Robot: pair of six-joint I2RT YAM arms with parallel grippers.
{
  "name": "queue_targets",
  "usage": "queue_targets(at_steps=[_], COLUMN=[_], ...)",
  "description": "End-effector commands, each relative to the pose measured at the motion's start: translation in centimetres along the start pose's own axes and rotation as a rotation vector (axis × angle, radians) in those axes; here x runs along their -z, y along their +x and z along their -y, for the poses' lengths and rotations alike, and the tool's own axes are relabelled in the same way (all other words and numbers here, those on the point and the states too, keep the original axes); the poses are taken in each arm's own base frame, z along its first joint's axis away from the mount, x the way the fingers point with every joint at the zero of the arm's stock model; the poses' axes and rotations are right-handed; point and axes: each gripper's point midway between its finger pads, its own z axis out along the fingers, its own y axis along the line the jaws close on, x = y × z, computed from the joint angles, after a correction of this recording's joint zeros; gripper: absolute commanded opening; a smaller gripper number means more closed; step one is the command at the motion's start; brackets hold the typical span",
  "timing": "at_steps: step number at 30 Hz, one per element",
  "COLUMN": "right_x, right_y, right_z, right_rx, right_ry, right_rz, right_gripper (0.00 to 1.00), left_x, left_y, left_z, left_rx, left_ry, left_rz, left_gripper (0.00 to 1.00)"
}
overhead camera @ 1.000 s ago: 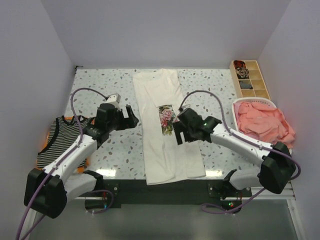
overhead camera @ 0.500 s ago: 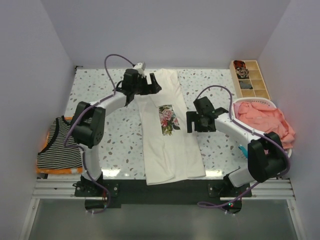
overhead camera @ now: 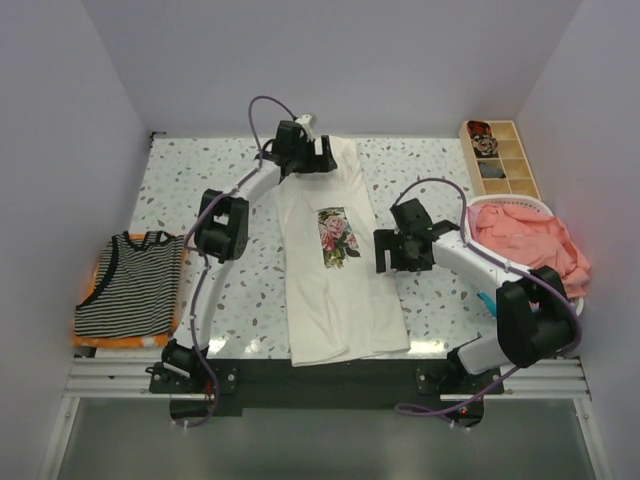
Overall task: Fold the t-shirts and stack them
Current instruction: Grab the bottom of the folded rectangular tshirt with both arms
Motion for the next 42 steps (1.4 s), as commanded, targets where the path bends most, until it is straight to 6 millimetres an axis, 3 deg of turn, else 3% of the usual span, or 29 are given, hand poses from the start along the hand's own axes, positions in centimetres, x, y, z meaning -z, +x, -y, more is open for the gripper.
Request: queue_targets(at_steps=[1,6,9,11,19,27,31,33,34,35,37,38,39,40,41,42], right_x=[0.5,-0.5,-0.6,-0.5,0.0,-0.3,0.4,0.8,0.9,1.6,2.9,3.6,4.1,5.2,5.5,5.9], right_y=[1.4,4.5,5.3,5.5,6.6,8.0,7.3,6.1,5.7,5.3,3.8,3.4,2.9,2.0,1.9,1.7], right_z=[-0.4,-1.1,-1.9,-2.2,-6.9,-8.7,-8.7,-6.8,-5.9,-4.9,-3.0,-2.2,-1.8,-1.1,-1.0,-1.0], right_rx=[-0.022,-0.051,-0.057,-0.064,-0.066,0.010,0.053,0.053,0.049,0.044,0.038,0.033,0.026,0.014,0.006,-0.002], right_ry=[-0.050,-0.110,-0.158,-0.178,-0.444,-0.447,-0.378,-0.260,-0.205,-0.154,-0.056,-0.018,0.001,0.027,0.027,0.023], right_rz=[-0.021,-0.113,-0.141,-0.148,-0.228,-0.279,-0.223,-0.157,-0.133,-0.118,-0.024,0.001,0.031,0.091,0.107,0.124], right_gripper=[0.90,0.89,0.89,0.88,0.86,0.85,0.85,0.85,0.86,0.86,0.87,0.89,0.90,0.91,0.92,0.92], left_x=[-1.4,-3.0,-3.4,-3.6,-3.8,-4.1,-3.9,-2.8,-2.6,-1.1,0.2,2.4,3.4,4.1,7.2,8.6], left_y=[1.9,1.7,0.9,0.2,-1.7,-1.6,-1.6,-3.0,-2.4,-4.8,-5.3,-8.1,-8.9,-8.3,-11.2,-11.7], left_z=[-2.6,-2.4,-1.9,-1.2,0.8,1.5,1.6,2.1,1.8,2.6,2.6,3.7,3.9,3.4,4.7,4.8], left_rx=[-0.025,-0.037,-0.048,-0.058,-0.083,-0.073,-0.078,-0.100,-0.102,-0.139,-0.154,-0.190,-0.199,-0.196,-0.223,-0.221], left_ry=[-0.066,-0.021,0.020,0.063,0.199,0.305,0.325,0.316,0.302,0.281,0.242,0.218,0.199,0.165,0.133,0.107], left_rz=[-0.098,-0.074,-0.048,-0.022,0.043,0.056,0.055,0.078,0.064,0.110,0.109,0.164,0.177,0.161,0.223,0.234], left_gripper=[1.00,1.00,1.00,1.00,1.00,1.00,1.00,1.00,1.00,1.00,1.00,1.00,1.00,1.00,1.00,1.00])
